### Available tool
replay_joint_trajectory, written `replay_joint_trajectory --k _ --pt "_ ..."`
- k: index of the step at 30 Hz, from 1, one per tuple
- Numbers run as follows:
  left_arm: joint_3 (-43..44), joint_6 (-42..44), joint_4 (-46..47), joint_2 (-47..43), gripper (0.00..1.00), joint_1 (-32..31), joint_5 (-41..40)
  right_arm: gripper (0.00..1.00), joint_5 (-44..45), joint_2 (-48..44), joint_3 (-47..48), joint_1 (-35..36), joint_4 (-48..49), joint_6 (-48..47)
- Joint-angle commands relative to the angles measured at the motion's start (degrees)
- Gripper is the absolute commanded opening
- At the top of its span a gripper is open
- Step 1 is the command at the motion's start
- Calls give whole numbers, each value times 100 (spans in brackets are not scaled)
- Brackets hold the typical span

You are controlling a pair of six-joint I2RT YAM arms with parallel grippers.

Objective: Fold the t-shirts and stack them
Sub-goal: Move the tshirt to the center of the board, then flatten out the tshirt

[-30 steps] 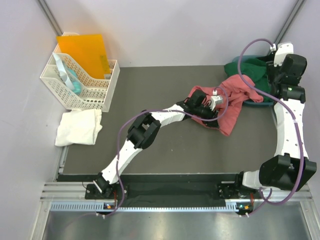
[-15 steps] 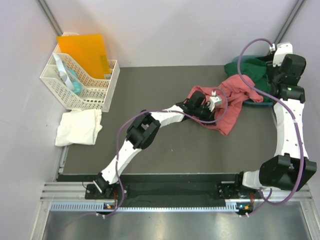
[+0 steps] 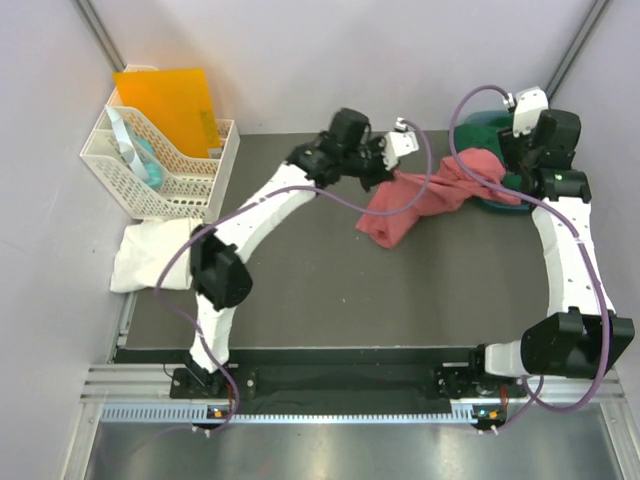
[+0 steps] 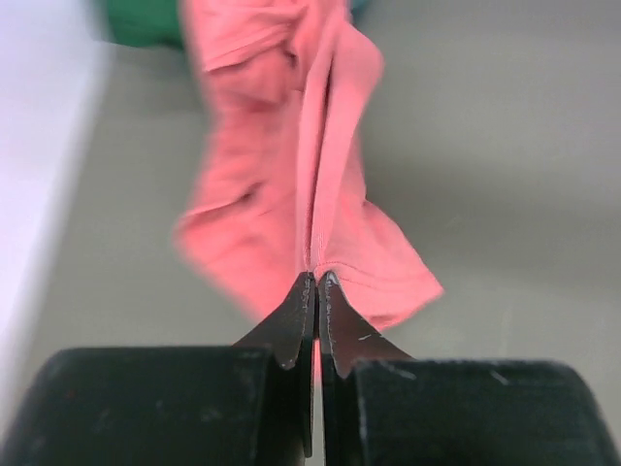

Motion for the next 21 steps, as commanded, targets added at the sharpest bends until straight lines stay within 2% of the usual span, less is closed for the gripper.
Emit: replay_joint_trajectory --k 1,6,10,17,21 --pt "-50 1946 -1897 -1071 0 200 -353 57 -371 206 382 191 29 -208" --pt "-324 2695 -2240 -1750 0 622 -1124 59 -846 479 471 279 -262 -410" --pt "-884 3607 -2023 -2363 0 702 -1925 60 -1609 646 392 498 -613 -725" --pt "-1545 4365 -1854 -2840 0 877 -2665 59 -2805 604 129 1560 -1491 -1771" --pt "-1845 4410 -1223 -2911 0 1132 -3104 59 -3008 374 -416 2282 -1431 -2273"
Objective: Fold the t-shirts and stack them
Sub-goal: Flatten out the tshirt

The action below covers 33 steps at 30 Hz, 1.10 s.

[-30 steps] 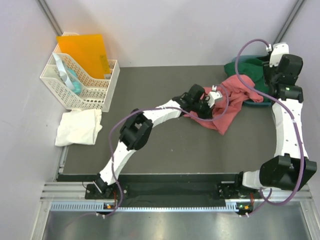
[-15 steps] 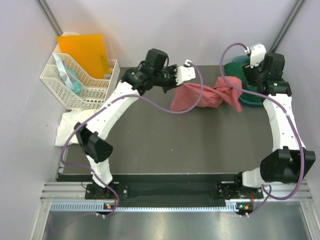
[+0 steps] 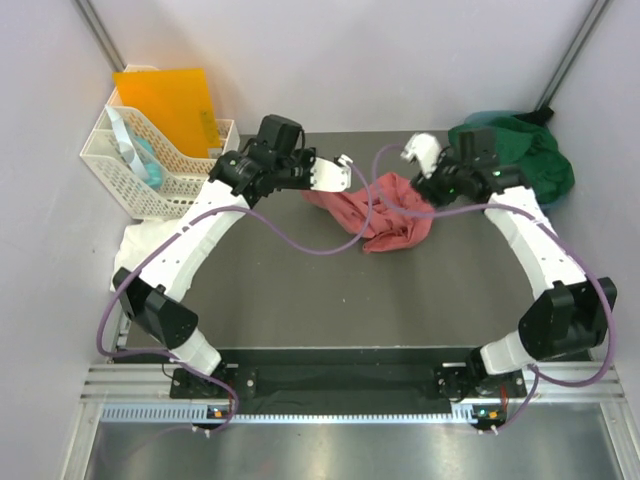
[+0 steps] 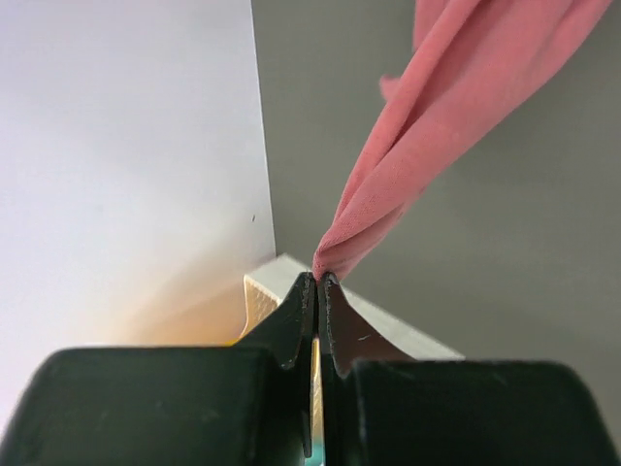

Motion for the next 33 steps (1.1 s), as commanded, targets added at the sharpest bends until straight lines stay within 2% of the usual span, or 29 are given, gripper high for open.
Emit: replay_joint_trajectory --k 1,5,12,24,33 --pt "-166 205 748 -244 0 276 -674 59 -718 -332 -477 713 -240 -682" --pt "-386 -191 1459 -77 0 390 -1280 58 -745 -306 -1101 1231 198 -585" --pt "-465 -683 1495 20 0 338 -1246 58 -551 80 -1586 1874 797 -427" --pt "-710 -816 1469 -270 0 135 -1325 54 20 1021 -1305 1883 1834 -207" --pt "-1045 -710 1600 -534 0 118 -1457 51 99 1496 -778 1673 1808 -155"
